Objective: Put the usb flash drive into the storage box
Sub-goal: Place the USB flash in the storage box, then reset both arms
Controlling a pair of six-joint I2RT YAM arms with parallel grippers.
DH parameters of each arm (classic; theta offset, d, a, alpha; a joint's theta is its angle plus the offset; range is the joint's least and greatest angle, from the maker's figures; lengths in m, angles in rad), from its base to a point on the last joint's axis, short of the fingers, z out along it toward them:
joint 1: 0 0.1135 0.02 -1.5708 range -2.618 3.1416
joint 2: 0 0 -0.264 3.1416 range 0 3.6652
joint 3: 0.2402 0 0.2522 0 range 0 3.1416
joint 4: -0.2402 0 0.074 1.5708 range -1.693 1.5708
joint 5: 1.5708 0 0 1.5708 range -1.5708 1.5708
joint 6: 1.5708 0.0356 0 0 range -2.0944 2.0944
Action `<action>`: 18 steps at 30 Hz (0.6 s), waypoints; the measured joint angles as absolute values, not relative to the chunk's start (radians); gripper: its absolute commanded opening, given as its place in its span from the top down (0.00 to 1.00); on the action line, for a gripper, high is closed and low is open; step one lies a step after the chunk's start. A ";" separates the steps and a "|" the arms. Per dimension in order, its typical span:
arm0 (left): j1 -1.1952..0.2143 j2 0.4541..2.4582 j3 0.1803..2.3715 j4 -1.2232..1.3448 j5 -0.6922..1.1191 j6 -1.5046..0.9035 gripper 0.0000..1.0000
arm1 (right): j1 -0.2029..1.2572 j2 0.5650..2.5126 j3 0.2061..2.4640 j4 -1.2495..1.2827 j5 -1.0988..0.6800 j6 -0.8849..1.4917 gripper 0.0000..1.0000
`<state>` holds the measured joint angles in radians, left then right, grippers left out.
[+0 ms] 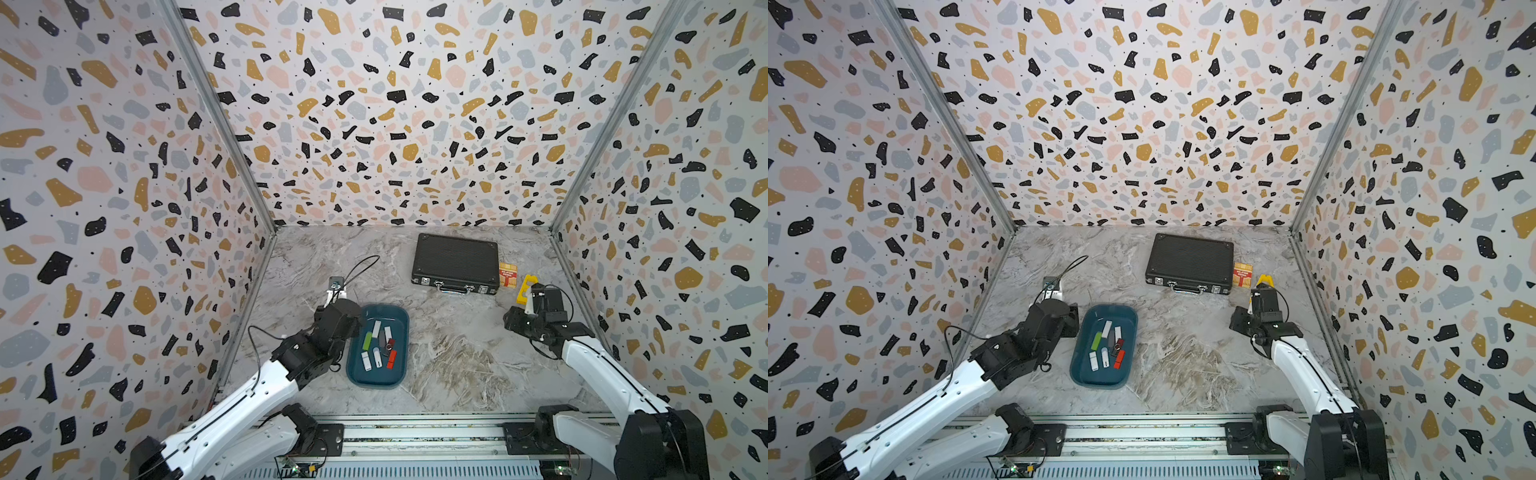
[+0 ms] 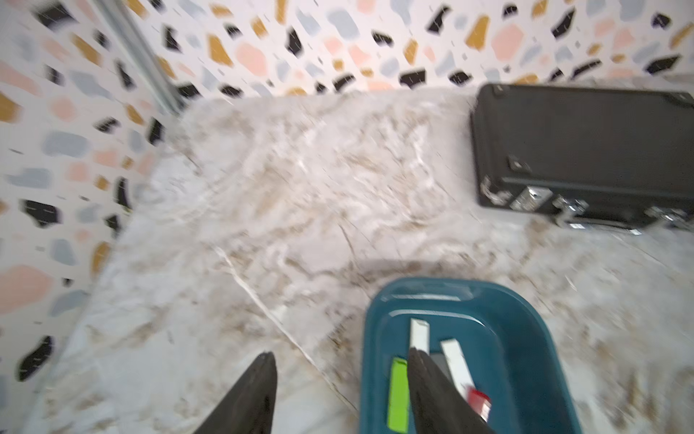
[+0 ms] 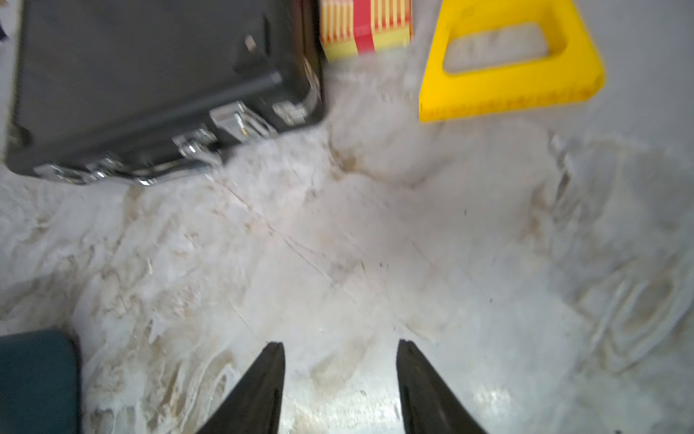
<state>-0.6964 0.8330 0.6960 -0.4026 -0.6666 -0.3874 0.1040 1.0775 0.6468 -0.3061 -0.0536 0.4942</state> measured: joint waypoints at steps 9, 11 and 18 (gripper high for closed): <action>-0.620 0.760 0.219 0.160 -0.906 -0.062 0.36 | 0.104 1.049 0.487 0.070 0.248 0.281 0.32; -0.564 0.830 0.184 0.279 -0.893 -0.023 0.35 | 0.104 1.079 0.388 0.206 0.291 0.231 0.32; -0.329 1.153 0.183 0.622 -0.722 0.044 0.35 | 0.101 1.323 0.294 0.548 0.387 0.121 0.30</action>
<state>-0.3290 1.1534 0.1833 0.6220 -0.7216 0.0437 0.1009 1.3231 0.2943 0.5476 0.3870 0.1215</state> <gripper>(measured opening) 0.648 0.701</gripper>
